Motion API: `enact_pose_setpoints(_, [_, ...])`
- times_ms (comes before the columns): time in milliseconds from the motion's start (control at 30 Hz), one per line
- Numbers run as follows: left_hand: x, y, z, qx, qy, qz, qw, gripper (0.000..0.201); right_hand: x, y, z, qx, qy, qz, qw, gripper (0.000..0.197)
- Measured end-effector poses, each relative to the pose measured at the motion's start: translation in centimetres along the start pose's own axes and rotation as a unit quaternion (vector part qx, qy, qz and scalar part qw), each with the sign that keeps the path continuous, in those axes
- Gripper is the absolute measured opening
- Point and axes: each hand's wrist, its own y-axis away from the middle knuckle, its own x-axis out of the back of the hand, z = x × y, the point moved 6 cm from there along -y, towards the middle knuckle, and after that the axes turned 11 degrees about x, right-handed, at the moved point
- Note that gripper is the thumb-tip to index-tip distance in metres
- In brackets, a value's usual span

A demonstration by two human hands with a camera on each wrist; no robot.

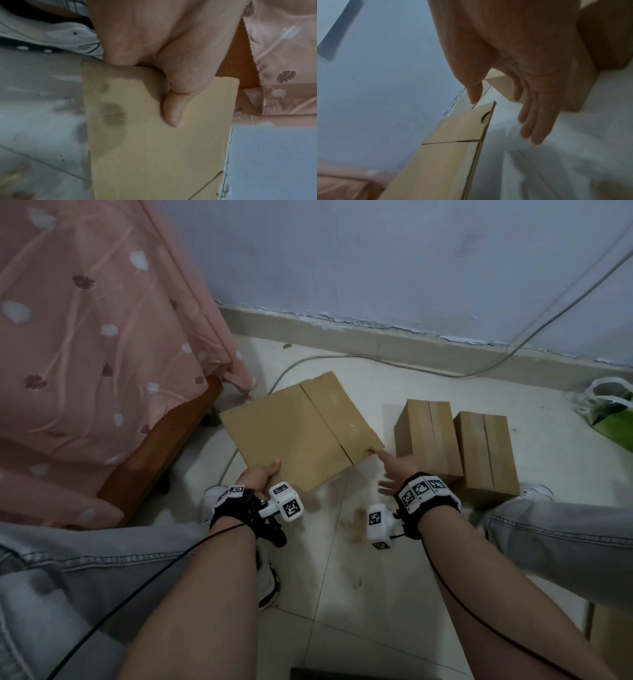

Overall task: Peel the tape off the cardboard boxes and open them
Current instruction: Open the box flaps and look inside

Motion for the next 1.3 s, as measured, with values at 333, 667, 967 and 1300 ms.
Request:
enact_pose_setpoints(333, [-8.0, 4.6, 0.2, 0.025, -0.022, -0.03, 0.999, 0.064, -5.7, -0.5, -1.5, 0.006, -0.118, -0.083, 0.99, 0.017])
enact_pose_setpoints(667, [-7.4, -0.9, -0.1, 0.031, -0.105, -0.014, 0.994, 0.106, -2.8, -5.1, -4.2, 0.072, -0.067, -0.043, 0.994, 0.044])
enact_pose_setpoints(967, [-10.6, -4.0, 1.4, 0.023, -0.08, -0.017, 0.996, 0.098, -5.9, -4.3, -0.3, -0.027, -0.046, -0.19, 0.98, 0.03])
enact_pose_setpoints(1300, [-12.3, -1.7, 3.0, 0.061, 0.063, 0.01, 0.996, 0.014, -7.5, -8.3, 0.2, 0.032, -0.014, -0.114, 0.993, 0.023])
